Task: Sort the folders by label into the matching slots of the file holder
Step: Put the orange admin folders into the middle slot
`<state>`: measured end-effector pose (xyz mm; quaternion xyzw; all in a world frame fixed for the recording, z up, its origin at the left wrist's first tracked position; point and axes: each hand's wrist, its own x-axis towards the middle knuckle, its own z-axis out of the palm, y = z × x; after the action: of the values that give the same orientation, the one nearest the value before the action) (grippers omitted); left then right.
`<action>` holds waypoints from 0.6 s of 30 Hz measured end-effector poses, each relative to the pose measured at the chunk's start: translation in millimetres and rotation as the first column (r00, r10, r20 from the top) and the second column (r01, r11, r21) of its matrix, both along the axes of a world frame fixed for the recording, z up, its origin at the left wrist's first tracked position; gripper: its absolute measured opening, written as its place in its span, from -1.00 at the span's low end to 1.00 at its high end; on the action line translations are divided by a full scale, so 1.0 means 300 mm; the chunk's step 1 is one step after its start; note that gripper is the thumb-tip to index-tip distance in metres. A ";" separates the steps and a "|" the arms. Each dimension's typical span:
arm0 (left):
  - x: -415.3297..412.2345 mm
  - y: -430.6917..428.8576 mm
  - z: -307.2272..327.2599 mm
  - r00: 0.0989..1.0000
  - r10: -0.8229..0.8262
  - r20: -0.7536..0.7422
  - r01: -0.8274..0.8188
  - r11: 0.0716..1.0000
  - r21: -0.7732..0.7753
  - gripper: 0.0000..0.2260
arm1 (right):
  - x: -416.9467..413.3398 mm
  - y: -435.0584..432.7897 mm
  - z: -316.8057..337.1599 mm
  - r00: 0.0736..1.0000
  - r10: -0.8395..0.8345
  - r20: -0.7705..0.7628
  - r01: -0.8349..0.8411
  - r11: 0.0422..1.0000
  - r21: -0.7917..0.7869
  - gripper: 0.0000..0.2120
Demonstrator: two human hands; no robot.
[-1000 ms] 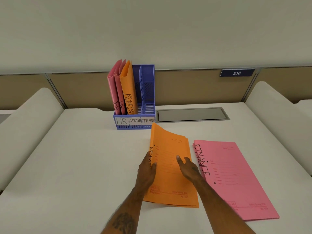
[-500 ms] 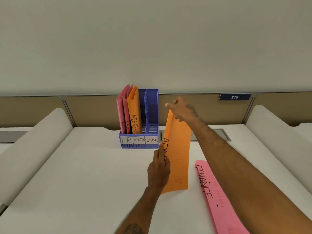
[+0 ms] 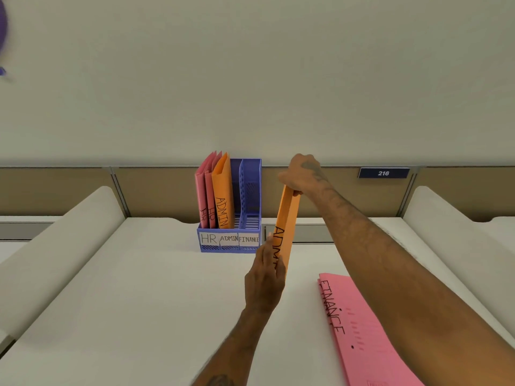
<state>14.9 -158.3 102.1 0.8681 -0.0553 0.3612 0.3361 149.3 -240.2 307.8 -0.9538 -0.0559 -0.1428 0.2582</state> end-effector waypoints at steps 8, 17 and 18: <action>0.046 0.128 0.080 0.999 0.004 -0.043 -0.008 0.995 -0.096 -0.40 | -0.026 0.015 0.107 0.980 0.063 0.188 -0.063 0.998 -0.006 -0.74; 0.250 0.472 0.244 0.980 0.170 -0.105 -0.126 0.933 0.338 -0.52 | -0.039 0.137 0.218 0.915 0.101 0.392 -0.096 0.995 -0.033 -0.76; 0.274 0.512 0.264 0.975 0.183 -0.128 -0.123 0.918 0.378 -0.48 | -0.031 0.153 0.228 0.910 0.108 0.401 -0.103 0.994 -0.033 -0.78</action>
<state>97.1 -4.7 181.3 0.9434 -0.0266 0.2986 0.1416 140.0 -194.1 376.2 -0.9010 -0.1601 -0.3214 0.2433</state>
